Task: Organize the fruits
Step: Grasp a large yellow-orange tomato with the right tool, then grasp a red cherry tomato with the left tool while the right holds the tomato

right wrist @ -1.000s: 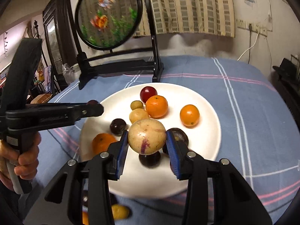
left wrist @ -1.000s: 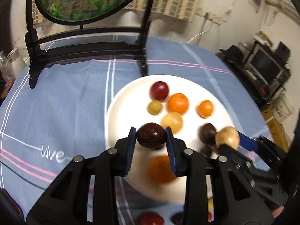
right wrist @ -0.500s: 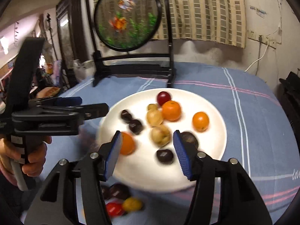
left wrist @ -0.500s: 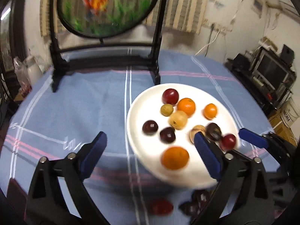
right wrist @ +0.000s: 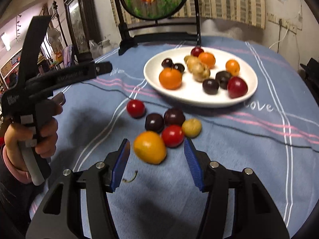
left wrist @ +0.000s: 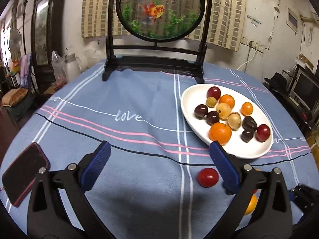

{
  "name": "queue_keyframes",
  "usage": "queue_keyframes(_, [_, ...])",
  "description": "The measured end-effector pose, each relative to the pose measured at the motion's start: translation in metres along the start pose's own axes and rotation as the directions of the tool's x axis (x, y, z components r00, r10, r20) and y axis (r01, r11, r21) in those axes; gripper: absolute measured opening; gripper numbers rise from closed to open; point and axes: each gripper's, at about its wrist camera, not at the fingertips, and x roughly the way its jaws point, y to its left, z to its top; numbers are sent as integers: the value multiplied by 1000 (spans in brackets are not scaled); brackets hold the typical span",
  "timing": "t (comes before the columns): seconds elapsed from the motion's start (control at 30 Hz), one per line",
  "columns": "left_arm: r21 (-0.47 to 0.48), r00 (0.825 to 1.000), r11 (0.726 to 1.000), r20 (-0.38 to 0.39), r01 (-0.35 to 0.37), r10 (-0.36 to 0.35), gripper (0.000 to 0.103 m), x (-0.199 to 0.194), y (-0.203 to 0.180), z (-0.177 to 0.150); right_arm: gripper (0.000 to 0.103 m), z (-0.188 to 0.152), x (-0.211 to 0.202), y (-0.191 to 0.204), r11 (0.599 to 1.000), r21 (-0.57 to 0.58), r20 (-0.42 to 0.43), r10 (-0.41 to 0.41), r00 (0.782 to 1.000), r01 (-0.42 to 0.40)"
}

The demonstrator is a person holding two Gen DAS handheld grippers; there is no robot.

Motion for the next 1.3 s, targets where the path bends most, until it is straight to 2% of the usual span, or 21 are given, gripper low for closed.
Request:
queue_keyframes(0.3, [-44, 997, 998, -49, 49, -51, 101, 4, 4, -2, 57, -6, 11, -3, 999, 25, -64, 24, 998, -23])
queue_keyframes(0.47, [-27, 1000, 1000, -16, 5, -6, 101, -1, 3, -1, 57, -6, 18, 0, 999, 21, -76, 46, 996, -45])
queue_keyframes(0.57, [-42, 1000, 999, -23, 10, -11, 101, 0, 7, 0, 57, -5, 27, 0, 997, 37, -102, 64, 993, -61])
queue_keyframes(0.87, [-59, 1000, 998, -20, 12, -14, 101, -1, 10, 1, 42, 1, 37, 7, 1000, -1, -99, 17, 995, -17])
queue_keyframes(0.97, [-55, 1000, 998, -22, 5, -6, 101, -1, 9, 0, 41, -1, 34, 5, 999, 6, -101, 41, 994, -40])
queue_keyframes(1.1, [-49, 999, 999, -35, 8, -10, 101, 3, 7, -1, 41, 1, 15, -7, 993, 75, -48, 96, 994, -92])
queue_keyframes(1.2, [-10, 998, 999, -50, 33, -33, 101, 5, -1, -3, 41, 5, 0, -17, 992, 100, 12, 72, 997, -72])
queue_keyframes(1.3, [51, 996, 997, -71, 60, -56, 99, 8, -14, -8, 41, 5, -6, -25, 990, 126, 31, 57, 998, -60])
